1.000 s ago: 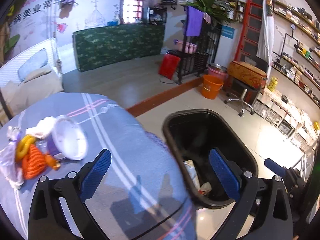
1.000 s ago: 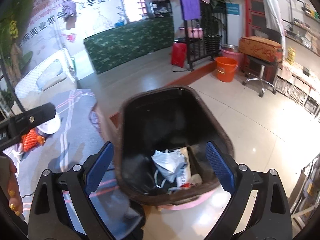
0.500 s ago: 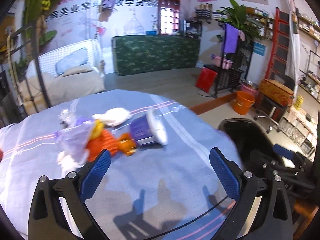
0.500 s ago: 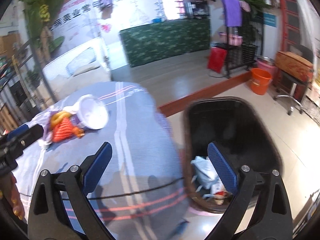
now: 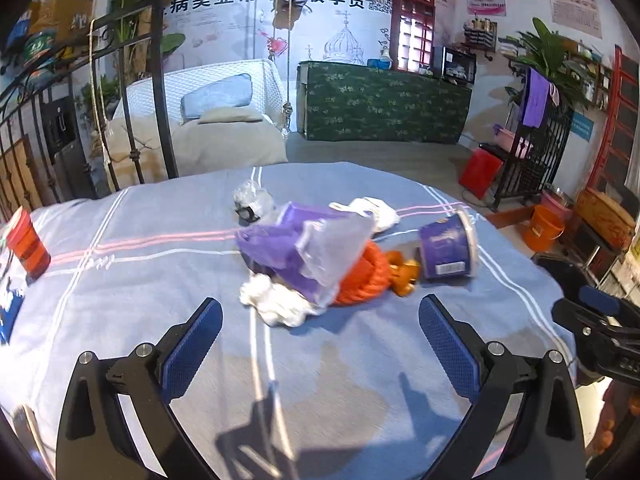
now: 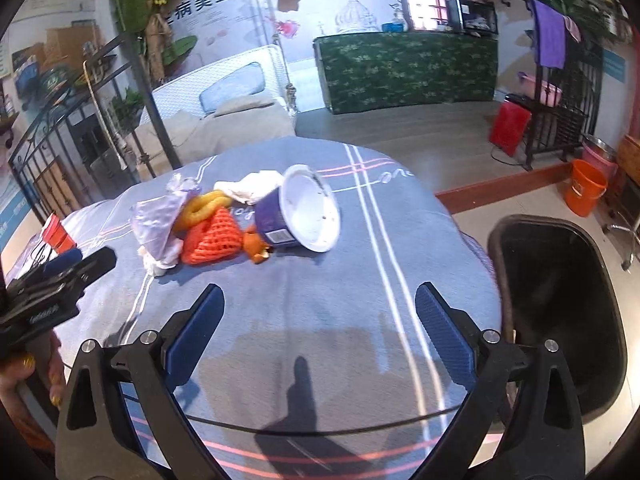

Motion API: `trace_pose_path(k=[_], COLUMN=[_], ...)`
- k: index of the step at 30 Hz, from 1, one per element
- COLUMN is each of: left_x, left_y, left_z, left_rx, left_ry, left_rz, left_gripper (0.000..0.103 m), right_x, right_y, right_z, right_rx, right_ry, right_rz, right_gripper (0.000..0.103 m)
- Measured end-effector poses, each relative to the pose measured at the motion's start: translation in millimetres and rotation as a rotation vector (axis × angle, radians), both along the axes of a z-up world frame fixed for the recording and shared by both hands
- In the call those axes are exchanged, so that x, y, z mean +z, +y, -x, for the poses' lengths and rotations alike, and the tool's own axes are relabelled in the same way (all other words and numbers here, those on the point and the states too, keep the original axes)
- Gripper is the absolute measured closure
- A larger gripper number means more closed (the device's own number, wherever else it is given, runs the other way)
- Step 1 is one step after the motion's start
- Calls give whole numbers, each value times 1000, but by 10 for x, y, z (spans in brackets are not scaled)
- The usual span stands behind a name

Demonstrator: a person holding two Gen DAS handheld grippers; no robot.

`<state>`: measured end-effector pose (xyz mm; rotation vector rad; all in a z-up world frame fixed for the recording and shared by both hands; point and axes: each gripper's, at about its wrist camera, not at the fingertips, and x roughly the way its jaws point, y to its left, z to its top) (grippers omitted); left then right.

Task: Collect trash
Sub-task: 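Grasp the purple tissue pack with the left tool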

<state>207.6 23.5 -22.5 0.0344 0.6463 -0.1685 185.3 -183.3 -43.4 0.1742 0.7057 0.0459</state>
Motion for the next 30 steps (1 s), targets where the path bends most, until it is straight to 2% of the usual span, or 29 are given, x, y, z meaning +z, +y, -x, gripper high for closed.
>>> trace_pose_path(k=[9, 14, 16, 18, 20, 22, 23, 24, 27, 30], left_x=[-18, -154, -206, -275, -289, -298, -306, -297, -208, -143], left_y=[-121, -274, -316, -328, -301, -267, -253, -218, -119, -54], left_z=[-473, -706, -759, -811, -821, -793, -773, -737, -629, -525], left_rx=[-84, -125, -139, -142, -140, -132, -124, -114, -93, -71], left_ry=[-8, 13, 22, 41, 56, 56, 58, 53, 30, -2], left_rz=[-92, -173, -197, -225, -200, -185, -184, -169, -106, -96], left_gripper=[6, 8, 17, 36, 44, 60, 72, 77, 82, 88], right_x=[-35, -49, -55, -69, -79, -89, -94, -98, -105, -110], right_y=[42, -5, -18, -23, -18, -11, -7, -1, 10, 32], right_z=[-59, -78, -89, -106, -121, -141, -153, -164, -210, -266], right_rx=[-18, -37, -40, -41, -40, -36, -35, -35, -30, -21], right_ry=[34, 47, 50, 54, 57, 59, 60, 60, 58, 57], right_rz=[-5, -9, -10, -10, -10, -9, -7, -6, -5, -6], right_gripper=[8, 8, 8, 8, 8, 8, 8, 8, 8, 8])
